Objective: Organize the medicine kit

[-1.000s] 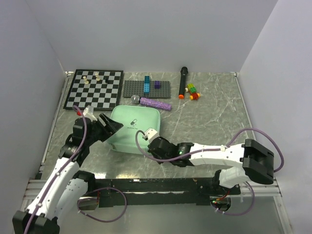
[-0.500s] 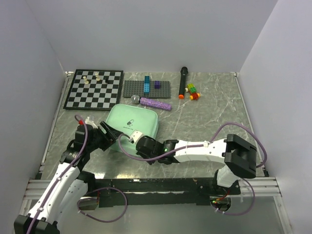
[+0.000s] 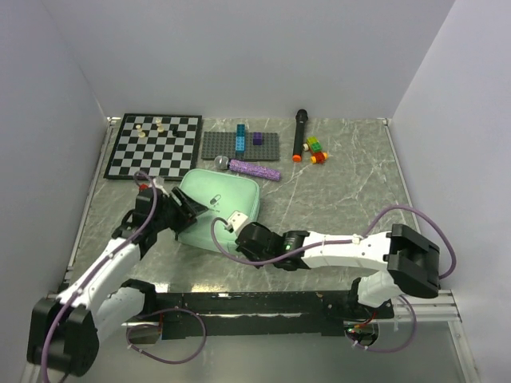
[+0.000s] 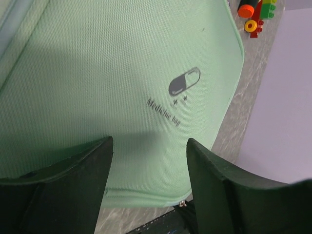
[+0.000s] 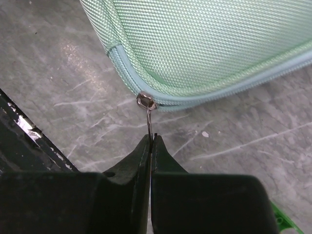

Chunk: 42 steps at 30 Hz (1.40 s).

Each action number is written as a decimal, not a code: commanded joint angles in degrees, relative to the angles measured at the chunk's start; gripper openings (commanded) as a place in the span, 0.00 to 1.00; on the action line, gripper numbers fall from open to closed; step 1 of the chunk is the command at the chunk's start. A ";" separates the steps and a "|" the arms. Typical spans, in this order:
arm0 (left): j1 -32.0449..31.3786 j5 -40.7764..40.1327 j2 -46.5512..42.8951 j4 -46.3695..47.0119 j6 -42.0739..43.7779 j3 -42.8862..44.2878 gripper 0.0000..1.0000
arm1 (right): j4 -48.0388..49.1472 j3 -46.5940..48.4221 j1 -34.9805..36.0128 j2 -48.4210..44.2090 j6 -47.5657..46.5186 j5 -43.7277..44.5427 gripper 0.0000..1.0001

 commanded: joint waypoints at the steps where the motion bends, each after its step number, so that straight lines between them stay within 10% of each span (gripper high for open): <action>1: 0.71 -4.95 8.94 3.83 4.97 2.76 0.68 | 0.11 -2.43 -0.45 -4.75 1.82 2.69 0.00; 12: -0.35 2.79 28.65 7.99 11.83 22.26 0.63 | 0.64 -2.79 -0.45 -4.41 5.70 2.34 0.00; 26: -0.44 -1.17 8.79 2.52 9.99 8.93 0.69 | 4.32 -1.29 -2.91 -0.37 3.94 -1.26 0.00; 42: -0.44 -0.90 9.76 2.09 10.43 9.01 0.70 | 8.10 -0.94 -4.85 -2.91 4.29 -2.84 0.57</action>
